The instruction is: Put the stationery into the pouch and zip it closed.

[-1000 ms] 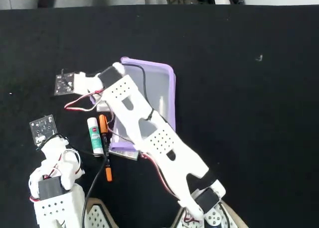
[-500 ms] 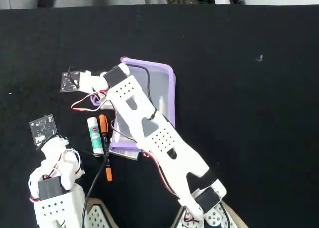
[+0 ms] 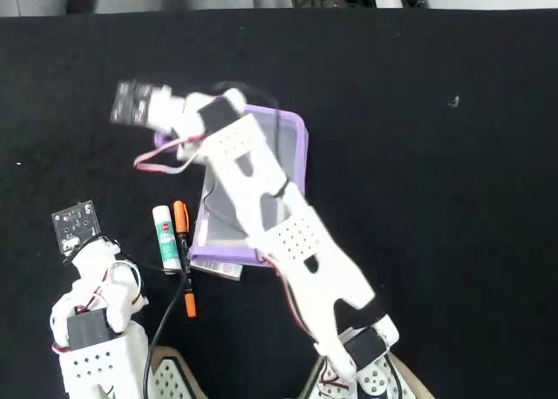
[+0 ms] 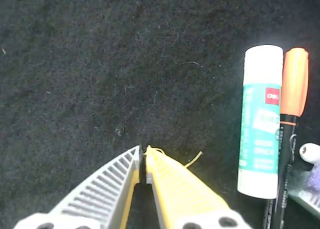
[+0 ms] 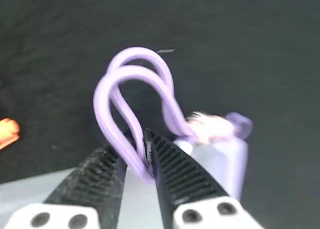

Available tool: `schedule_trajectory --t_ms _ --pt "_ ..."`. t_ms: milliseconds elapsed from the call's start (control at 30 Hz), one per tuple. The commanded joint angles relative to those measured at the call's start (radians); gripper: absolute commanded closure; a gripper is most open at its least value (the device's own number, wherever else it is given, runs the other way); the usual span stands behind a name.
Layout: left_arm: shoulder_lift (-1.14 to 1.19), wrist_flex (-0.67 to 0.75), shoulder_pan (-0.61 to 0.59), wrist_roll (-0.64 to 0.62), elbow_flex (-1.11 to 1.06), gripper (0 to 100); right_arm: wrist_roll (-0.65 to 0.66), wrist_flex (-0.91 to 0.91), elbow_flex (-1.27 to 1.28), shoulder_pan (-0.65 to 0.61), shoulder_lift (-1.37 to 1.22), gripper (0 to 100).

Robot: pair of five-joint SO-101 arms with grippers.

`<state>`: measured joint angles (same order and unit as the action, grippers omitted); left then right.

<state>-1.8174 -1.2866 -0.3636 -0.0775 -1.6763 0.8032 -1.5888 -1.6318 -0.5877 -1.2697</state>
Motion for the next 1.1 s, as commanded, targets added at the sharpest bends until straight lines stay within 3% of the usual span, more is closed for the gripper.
schedule_trajectory --t_ms 0,433,567,1067 --pt "-0.005 0.012 0.005 0.0 -0.022 97 -0.091 -0.032 -0.044 0.069 0.272 98.8" --pt "-0.005 0.012 0.005 0.0 -0.022 97 -0.118 -0.172 -0.039 0.043 0.737 98.8" --pt "-0.005 0.012 0.005 0.0 -0.022 97 -0.216 -0.172 -0.039 0.051 0.846 98.8" --pt "-0.005 0.012 0.005 0.0 -0.022 97 -0.35 -0.14 -0.041 0.048 0.964 98.8"
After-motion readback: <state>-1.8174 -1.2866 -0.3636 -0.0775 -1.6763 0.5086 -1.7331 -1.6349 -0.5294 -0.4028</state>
